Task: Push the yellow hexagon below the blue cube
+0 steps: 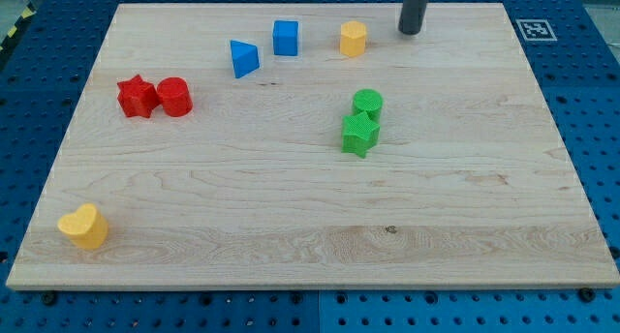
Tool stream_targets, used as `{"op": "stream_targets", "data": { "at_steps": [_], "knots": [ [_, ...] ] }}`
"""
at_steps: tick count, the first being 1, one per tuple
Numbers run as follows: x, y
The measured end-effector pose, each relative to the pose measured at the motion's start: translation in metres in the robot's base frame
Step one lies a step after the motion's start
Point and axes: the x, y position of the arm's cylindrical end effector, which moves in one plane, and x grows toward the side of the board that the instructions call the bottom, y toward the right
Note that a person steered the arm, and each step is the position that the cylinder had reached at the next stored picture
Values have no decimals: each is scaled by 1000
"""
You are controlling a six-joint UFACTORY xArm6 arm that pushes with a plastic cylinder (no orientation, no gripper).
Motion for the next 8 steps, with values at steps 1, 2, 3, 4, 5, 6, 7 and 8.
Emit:
{"op": "stream_targets", "data": {
  "at_steps": [1,2,3,4,5,6,7,8],
  "knots": [
    [-3,-29],
    [-3,-44],
    [2,-45],
    [20,-45],
    [33,-54],
    [33,-69],
    [33,-78],
    [34,-98]
  ]
}}
